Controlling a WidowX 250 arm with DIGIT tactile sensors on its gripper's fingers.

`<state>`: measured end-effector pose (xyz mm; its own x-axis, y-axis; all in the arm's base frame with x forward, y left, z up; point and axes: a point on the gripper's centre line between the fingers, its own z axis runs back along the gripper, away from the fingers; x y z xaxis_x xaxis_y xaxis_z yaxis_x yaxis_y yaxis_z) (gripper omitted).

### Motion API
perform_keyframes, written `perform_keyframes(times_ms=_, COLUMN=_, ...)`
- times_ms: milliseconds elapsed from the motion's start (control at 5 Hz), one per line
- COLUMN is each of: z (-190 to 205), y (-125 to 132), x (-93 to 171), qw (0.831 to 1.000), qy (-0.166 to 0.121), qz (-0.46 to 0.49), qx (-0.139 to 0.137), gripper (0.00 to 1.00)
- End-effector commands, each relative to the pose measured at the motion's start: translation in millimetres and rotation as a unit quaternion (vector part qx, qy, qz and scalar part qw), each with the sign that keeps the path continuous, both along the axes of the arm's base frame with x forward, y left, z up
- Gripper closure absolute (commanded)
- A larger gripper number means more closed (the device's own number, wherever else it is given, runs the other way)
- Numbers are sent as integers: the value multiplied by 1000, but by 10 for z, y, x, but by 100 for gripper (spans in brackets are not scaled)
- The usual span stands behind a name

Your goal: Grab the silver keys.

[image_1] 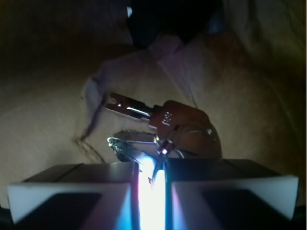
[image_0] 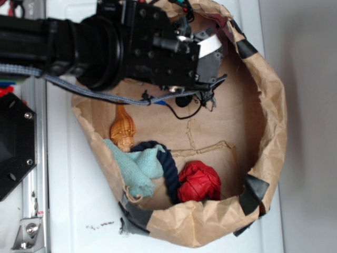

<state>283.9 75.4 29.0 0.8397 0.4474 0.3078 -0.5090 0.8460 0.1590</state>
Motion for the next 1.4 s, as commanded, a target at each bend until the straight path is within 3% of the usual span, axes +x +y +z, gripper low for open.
perform_keyframes(times_ms=0, z=232, y=85, x=-74, qw=999, qy=-36, qz=21, qx=5, gripper=100)
perform_keyframes(times_ms=200, z=605, y=-8, x=-197, qw=998, qy=-54, qz=27, qx=-36, gripper=100)
perform_keyframes(times_ms=400, z=1076, y=-161, x=-149, qw=981, qy=-100, qz=16, qx=-163, gripper=100)
perform_keyframes(times_ms=600, z=1577, y=-152, x=-202, qw=972, qy=-113, qz=3, qx=-205, gripper=100)
perform_keyframes(times_ms=800, z=1767, y=-176, x=-198, qw=977, qy=-111, qz=1, qx=-185, gripper=100)
perform_keyframes(times_ms=1200, z=1734, y=-246, x=-218, qw=976, qy=-116, qz=-11, qx=-182, gripper=100)
